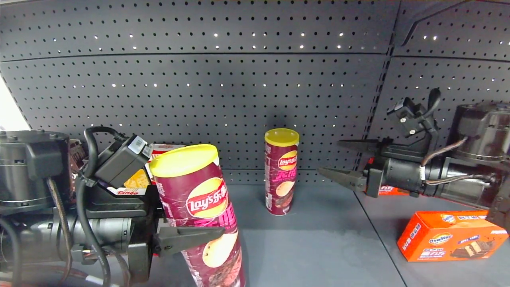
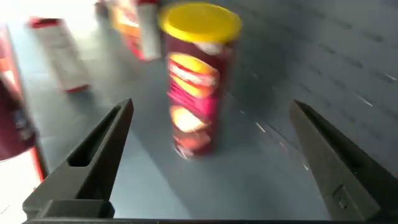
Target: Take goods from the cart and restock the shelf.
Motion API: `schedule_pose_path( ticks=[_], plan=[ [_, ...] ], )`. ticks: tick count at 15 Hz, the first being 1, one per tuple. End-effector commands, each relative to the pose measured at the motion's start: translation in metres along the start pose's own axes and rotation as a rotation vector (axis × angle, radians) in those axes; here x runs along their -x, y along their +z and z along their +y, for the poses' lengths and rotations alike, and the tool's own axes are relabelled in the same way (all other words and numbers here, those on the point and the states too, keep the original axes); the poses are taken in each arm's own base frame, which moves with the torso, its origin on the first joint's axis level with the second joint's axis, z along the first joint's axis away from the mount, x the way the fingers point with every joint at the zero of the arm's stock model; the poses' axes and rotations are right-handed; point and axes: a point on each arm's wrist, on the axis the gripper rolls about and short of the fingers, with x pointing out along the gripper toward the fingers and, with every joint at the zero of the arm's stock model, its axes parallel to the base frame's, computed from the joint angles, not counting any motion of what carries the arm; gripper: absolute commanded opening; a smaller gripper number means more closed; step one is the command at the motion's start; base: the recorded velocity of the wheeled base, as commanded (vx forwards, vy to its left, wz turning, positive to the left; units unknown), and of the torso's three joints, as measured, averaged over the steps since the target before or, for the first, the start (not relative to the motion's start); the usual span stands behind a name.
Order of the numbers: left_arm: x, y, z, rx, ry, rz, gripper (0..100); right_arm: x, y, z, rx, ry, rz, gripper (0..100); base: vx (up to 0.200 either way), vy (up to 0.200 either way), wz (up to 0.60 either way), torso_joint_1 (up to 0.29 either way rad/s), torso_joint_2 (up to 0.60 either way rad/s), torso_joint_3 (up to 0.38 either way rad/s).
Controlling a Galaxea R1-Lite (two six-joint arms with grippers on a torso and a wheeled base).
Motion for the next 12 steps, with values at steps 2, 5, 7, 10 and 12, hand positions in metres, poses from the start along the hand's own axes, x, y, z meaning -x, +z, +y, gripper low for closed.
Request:
schedule_pose_path(
  ticks=[2,5,7,10,12],
  plan=[
    [-0.002,0.001,0.003,0.002,-0.002,0.001,0,-0.032,-0.029,-0.011,-0.027,0.062,0.041,100,0.0,0.0,0.0,0.0,0.0,0.0],
    [-0.003,0.002,0.003,-0.001,-0.005,-0.001,0,-0.042,-0.033,-0.015,-0.03,0.087,0.043,100,0.0,0.0,0.0,0.0,0.0,0.0],
    [-0.005,0.001,0.005,0.006,-0.005,0.006,0,-0.055,-0.04,-0.016,-0.037,0.099,0.057,100,0.0,0.0,0.0,0.0,0.0,0.0],
    [-0.007,0.003,0.006,0.001,-0.006,0.002,0,-0.063,-0.05,-0.016,-0.052,0.106,0.084,100,0.0,0.0,0.0,0.0,0.0,0.0],
    [-0.007,0.004,0.007,0.001,-0.006,0.002,0,-0.068,-0.056,-0.016,-0.059,0.111,0.098,100,0.0,0.0,0.0,0.0,0.0,0.0]
  ],
)
